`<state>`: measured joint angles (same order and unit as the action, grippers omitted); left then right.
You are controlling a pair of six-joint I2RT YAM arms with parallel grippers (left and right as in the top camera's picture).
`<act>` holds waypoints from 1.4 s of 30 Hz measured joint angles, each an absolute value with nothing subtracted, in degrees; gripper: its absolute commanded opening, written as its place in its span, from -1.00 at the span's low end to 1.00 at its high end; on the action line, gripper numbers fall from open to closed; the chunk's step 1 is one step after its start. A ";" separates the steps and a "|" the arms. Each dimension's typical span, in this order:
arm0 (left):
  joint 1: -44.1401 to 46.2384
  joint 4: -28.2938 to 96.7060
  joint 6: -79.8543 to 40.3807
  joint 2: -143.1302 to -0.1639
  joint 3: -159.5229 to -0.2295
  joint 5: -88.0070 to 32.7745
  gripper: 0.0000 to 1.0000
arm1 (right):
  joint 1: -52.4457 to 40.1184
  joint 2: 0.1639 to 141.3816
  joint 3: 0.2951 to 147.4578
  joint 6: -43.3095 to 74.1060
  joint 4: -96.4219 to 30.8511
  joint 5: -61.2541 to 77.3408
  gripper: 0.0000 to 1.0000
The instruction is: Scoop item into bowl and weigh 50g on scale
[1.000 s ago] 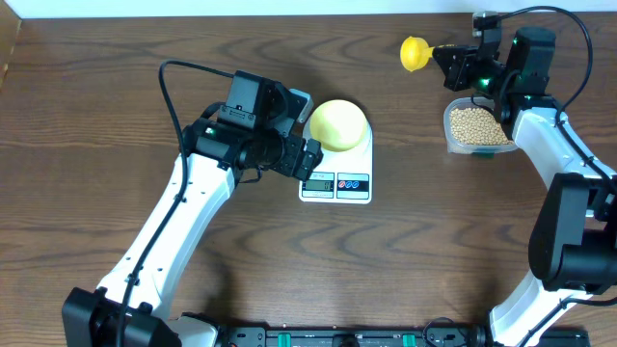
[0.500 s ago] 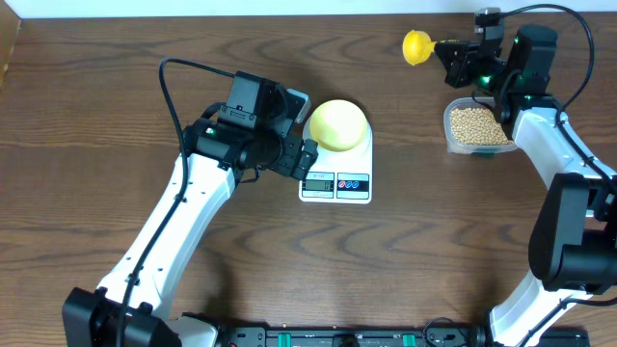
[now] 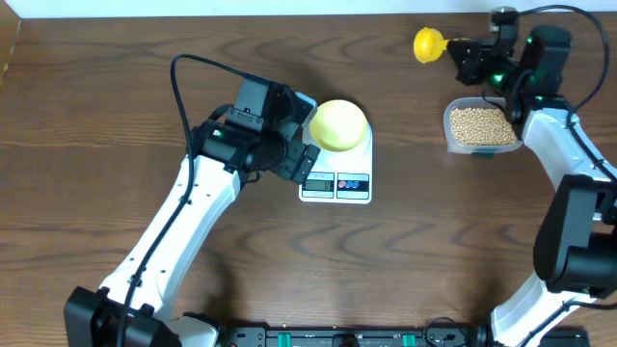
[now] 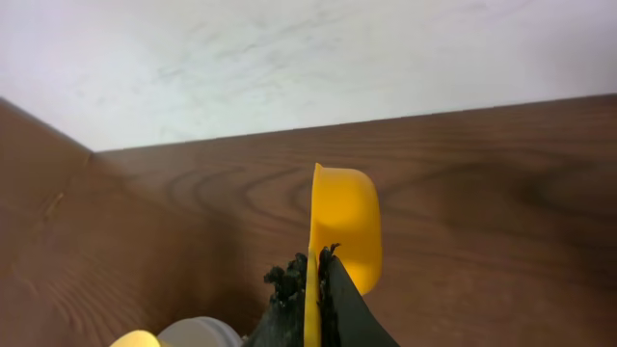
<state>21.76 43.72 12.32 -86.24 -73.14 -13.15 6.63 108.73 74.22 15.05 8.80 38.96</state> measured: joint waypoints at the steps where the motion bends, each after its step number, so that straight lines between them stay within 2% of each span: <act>1: 21.85 43.70 12.34 -86.24 -73.14 -13.15 0.82 | 7.18 108.27 74.22 15.09 8.03 38.98 -0.98; 22: 21.87 43.75 12.51 -86.24 -73.14 -13.06 0.82 | 11.94 89.91 74.48 11.77 -15.29 37.04 -0.98; 30: 21.89 43.77 12.51 -86.24 -73.14 -12.95 0.82 | 12.10 87.24 75.02 4.69 -33.69 27.92 -0.98; 42: 21.89 43.77 12.51 -86.24 -73.14 -12.93 0.82 | 11.53 87.22 75.05 -2.28 -39.86 12.01 -0.97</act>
<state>21.89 43.77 12.51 -86.24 -73.14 -12.93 11.53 87.22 75.05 -2.28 -39.86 12.01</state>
